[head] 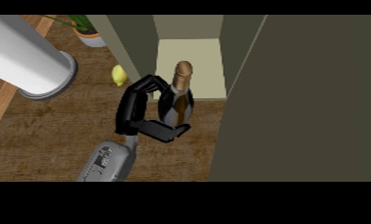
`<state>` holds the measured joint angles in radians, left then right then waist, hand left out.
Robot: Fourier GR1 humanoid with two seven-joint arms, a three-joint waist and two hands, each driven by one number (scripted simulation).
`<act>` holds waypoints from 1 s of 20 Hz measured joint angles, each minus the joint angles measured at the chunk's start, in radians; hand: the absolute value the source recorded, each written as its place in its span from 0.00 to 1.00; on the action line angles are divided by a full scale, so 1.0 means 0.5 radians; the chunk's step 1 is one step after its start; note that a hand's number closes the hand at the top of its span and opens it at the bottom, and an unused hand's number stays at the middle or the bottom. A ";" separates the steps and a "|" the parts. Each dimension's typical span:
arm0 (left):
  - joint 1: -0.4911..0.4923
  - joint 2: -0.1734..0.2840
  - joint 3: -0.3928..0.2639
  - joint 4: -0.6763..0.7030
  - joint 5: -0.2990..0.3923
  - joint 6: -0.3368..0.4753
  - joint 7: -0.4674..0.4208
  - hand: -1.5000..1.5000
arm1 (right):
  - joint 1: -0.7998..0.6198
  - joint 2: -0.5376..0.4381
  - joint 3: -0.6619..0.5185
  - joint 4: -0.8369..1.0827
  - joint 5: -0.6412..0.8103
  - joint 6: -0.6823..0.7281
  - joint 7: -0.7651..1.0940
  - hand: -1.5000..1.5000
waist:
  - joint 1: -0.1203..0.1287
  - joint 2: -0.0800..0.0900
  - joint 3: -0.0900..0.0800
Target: Pick up the wine, place it into the cabinet and close the cabinet
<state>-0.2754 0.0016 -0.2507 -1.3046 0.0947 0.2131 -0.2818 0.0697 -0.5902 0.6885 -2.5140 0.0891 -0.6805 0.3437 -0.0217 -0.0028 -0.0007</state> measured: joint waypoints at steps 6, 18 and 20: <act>-0.288 -0.002 0.017 0.376 0.097 0.059 -0.078 1.00 | -0.011 0.027 -0.015 0.012 -0.019 0.008 -0.017 0.00 | -0.009 0.006 0.000; -0.757 -0.003 0.020 0.996 0.386 0.108 -0.282 1.00 | 0.059 0.012 -0.063 0.020 -0.070 0.085 -0.143 0.00 | -0.040 0.014 0.000; -0.819 -0.003 0.002 1.088 0.452 0.128 -0.318 1.00 | 0.073 0.005 -0.054 0.018 -0.075 0.100 -0.152 0.00 | -0.049 0.014 0.000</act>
<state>-0.6852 0.0002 -0.2496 -0.7609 0.3209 0.2770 -0.4406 0.1064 -0.5879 0.6617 -2.5048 0.0516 -0.6305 0.2677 -0.0462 0.0043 -0.0009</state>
